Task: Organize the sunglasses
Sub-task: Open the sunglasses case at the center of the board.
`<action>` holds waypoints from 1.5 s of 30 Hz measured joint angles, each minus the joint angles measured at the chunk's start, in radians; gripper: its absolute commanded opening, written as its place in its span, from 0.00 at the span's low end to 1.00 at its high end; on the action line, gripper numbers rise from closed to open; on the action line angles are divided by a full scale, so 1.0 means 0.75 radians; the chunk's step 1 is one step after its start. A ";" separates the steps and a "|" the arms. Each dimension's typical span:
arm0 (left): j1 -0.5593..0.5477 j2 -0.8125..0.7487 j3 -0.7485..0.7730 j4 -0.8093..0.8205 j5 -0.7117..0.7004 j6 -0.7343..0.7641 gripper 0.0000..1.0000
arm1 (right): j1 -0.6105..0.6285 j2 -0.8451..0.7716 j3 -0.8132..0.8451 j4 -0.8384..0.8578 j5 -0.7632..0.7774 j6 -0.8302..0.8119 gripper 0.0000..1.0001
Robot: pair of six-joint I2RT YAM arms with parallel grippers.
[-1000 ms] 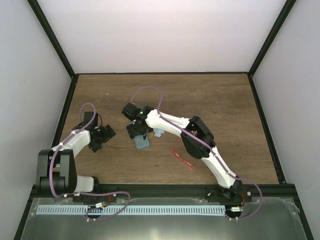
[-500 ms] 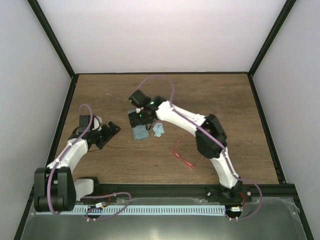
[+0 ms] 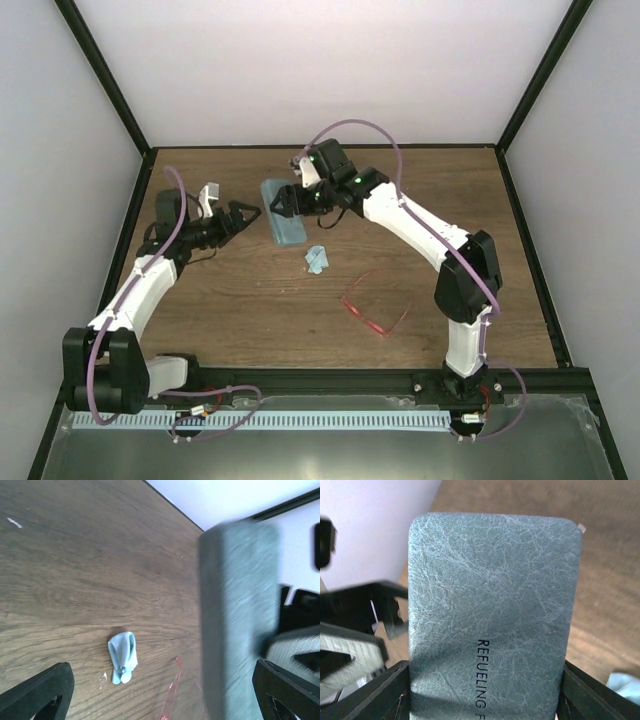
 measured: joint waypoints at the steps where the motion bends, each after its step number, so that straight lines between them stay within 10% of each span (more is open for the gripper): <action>1: -0.003 0.011 0.006 0.019 0.019 -0.001 1.00 | 0.003 0.000 -0.032 0.010 -0.024 -0.001 0.67; 45: -0.149 0.081 -0.117 0.146 0.062 0.020 1.00 | -0.073 -0.017 -0.214 0.107 -0.301 -0.027 0.68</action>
